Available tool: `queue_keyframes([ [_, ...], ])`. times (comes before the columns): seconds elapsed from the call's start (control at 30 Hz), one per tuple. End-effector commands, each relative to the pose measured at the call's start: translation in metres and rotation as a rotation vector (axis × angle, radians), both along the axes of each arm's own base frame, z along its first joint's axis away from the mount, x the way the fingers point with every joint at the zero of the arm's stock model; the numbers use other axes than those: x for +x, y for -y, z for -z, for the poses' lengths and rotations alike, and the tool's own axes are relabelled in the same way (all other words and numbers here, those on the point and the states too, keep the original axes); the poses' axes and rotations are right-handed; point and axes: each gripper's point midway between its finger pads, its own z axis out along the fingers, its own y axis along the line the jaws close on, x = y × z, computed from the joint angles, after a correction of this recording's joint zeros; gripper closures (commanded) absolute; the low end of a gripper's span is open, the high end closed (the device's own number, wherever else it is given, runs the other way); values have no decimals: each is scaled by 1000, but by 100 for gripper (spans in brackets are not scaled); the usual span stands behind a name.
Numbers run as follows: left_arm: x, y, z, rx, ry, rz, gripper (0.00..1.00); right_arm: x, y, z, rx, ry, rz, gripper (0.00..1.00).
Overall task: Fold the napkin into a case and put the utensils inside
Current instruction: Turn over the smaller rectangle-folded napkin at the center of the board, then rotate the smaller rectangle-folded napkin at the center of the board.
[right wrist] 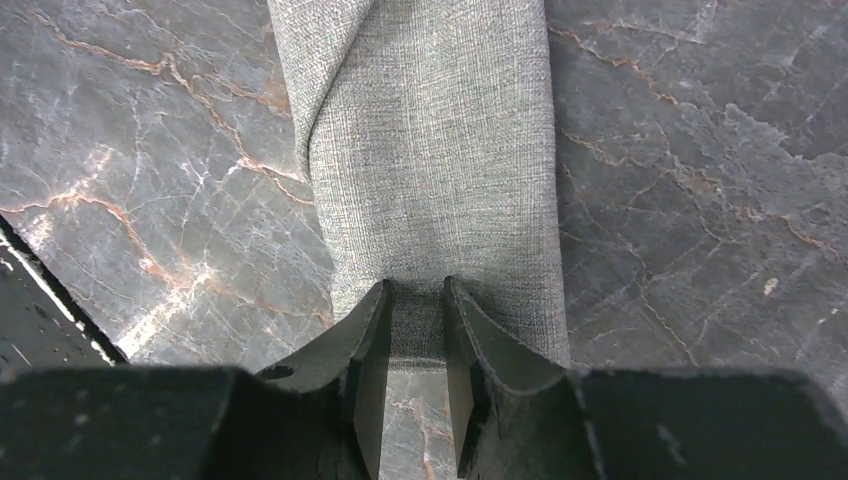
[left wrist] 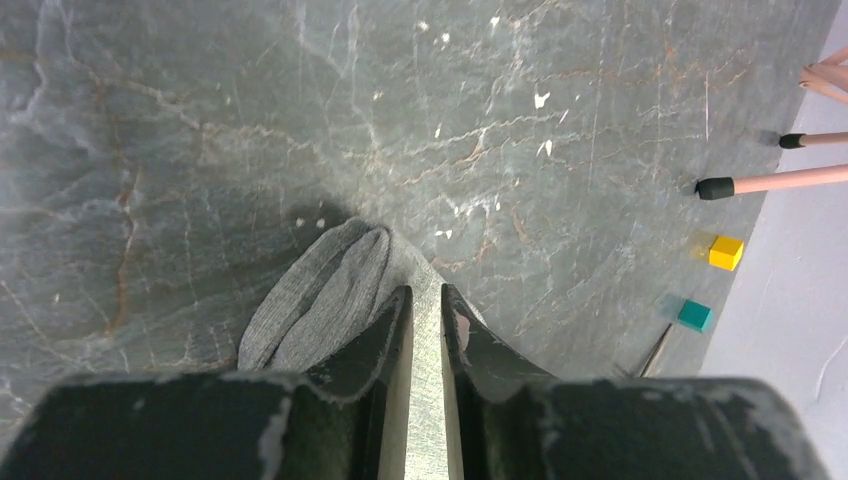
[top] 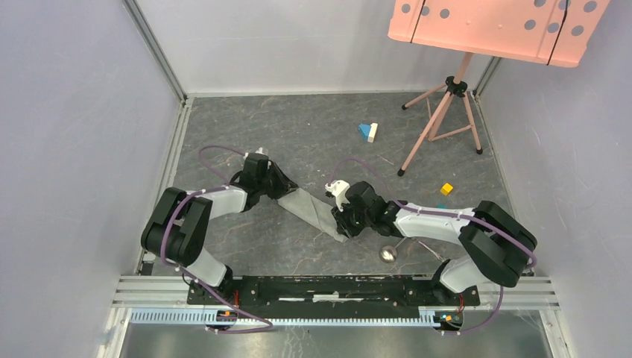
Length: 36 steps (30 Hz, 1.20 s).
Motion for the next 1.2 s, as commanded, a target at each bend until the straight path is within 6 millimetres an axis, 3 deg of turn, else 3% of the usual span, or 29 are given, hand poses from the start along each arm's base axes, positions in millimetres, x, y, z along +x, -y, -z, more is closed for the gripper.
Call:
queue_keyframes([
  [0.0,23,-8,-24,89,97,18,76,16,12,-13,-75,71,34,67],
  [0.17,13,-10,-65,78,174,40,61,1,-2,-41,-13,82,-7,55],
  [0.37,-15,-17,-103,55,243,60,39,-51,-41,-30,213,-116,-129,52],
  [0.47,-27,-20,-113,58,250,73,33,-57,-40,-19,253,-154,-98,51],
  [0.57,-37,-23,-122,66,254,87,31,-36,-17,-1,211,-157,23,47],
  [0.63,-43,-23,-125,57,256,98,30,-11,1,5,236,-157,122,46],
  [0.7,-45,-21,-128,42,262,108,29,30,27,11,219,-124,254,44],
  [0.77,-46,-18,-127,32,260,121,28,87,43,1,192,-34,345,43],
  [0.83,-44,-15,-121,30,241,132,28,136,43,-13,197,20,379,41],
  [0.9,-41,-10,-114,26,216,153,28,168,42,-23,204,2,397,42],
  [1.0,-36,-2,-101,26,183,197,26,172,31,-41,246,-16,364,40],
  [1.17,-34,8,-71,9,123,232,26,131,24,-45,350,-93,283,38],
])
